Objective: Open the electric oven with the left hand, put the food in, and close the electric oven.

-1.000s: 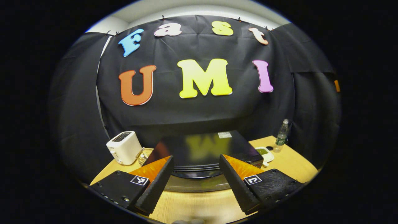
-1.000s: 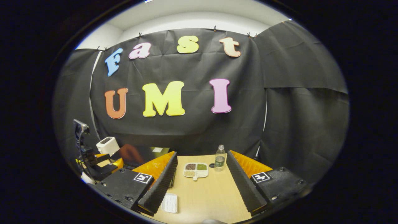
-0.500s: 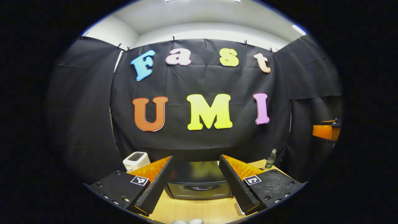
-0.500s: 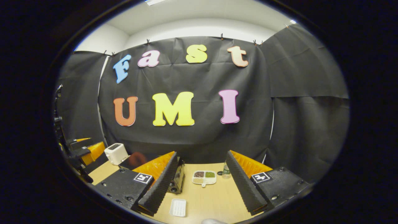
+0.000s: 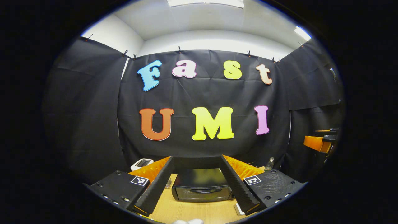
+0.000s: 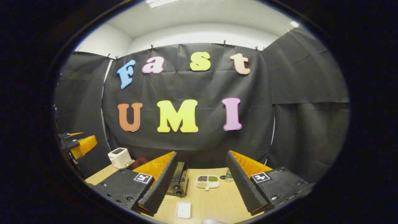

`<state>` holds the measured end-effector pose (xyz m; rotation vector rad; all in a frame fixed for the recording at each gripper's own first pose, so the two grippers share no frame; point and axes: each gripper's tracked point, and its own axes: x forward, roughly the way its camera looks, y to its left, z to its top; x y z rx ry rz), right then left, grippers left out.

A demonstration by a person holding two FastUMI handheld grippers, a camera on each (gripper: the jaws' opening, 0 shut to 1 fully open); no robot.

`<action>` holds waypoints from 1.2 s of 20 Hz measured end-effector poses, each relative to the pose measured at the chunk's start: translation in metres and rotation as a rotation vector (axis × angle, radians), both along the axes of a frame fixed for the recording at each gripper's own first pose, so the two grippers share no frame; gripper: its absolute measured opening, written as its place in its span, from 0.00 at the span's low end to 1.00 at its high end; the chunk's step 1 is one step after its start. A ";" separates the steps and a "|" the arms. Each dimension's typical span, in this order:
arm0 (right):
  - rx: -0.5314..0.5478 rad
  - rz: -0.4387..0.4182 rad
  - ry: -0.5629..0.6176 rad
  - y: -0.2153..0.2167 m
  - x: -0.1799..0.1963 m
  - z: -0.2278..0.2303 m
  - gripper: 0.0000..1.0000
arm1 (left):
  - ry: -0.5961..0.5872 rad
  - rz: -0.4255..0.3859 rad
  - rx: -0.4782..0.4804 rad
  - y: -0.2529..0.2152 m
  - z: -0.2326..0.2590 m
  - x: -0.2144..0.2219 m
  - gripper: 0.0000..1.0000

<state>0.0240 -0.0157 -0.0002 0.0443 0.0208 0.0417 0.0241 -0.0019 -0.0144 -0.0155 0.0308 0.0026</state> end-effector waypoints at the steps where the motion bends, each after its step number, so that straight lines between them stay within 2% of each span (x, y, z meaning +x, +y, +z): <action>1: 0.001 -0.002 0.000 0.001 -0.002 0.000 1.00 | -0.001 -0.002 -0.001 0.001 0.002 -0.001 0.95; 2: 0.004 -0.003 0.000 0.002 -0.003 0.000 0.95 | -0.007 -0.002 0.001 0.002 0.004 -0.004 0.95; 24: -0.002 -0.041 -0.015 0.010 -0.010 0.010 0.95 | -0.021 -0.024 -0.004 0.018 0.017 -0.015 0.95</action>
